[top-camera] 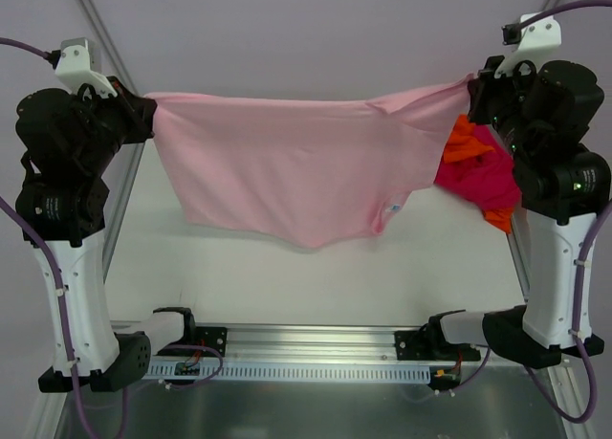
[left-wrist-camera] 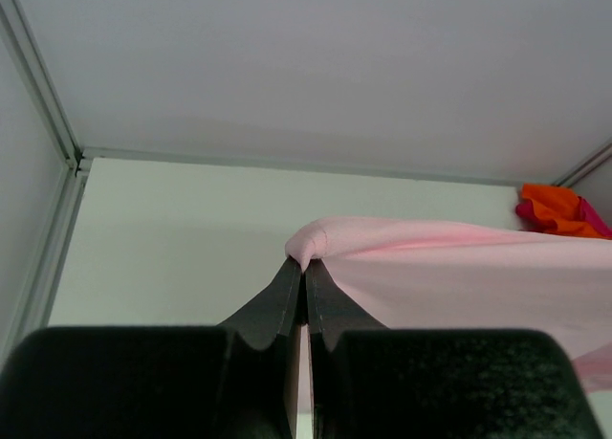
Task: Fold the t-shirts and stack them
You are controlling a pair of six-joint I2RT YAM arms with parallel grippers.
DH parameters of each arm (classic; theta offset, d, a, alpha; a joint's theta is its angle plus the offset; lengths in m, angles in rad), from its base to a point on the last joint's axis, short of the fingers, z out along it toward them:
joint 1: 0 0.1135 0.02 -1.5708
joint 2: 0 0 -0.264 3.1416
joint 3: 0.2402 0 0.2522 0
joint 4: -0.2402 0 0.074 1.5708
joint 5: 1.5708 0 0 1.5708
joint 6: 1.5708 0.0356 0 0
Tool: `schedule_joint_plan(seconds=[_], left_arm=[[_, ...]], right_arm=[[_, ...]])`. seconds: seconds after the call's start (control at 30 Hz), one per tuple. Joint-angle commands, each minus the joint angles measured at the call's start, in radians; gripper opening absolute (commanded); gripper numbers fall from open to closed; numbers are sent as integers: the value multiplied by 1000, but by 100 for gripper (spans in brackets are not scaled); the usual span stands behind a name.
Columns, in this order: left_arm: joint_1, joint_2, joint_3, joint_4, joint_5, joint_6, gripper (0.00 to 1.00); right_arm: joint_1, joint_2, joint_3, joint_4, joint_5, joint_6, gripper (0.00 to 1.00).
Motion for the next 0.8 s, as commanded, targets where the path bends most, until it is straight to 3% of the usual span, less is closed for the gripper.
schedule_joint_plan(seconds=[0.0,0.77], left_arm=[[11,0,30,14,-21,-25,0],[11,30,6,55,38,-23,0]], right_arm=[[1,-16,-30,49,77,-25,1],[3,-27,-131,123,26,12,1]])
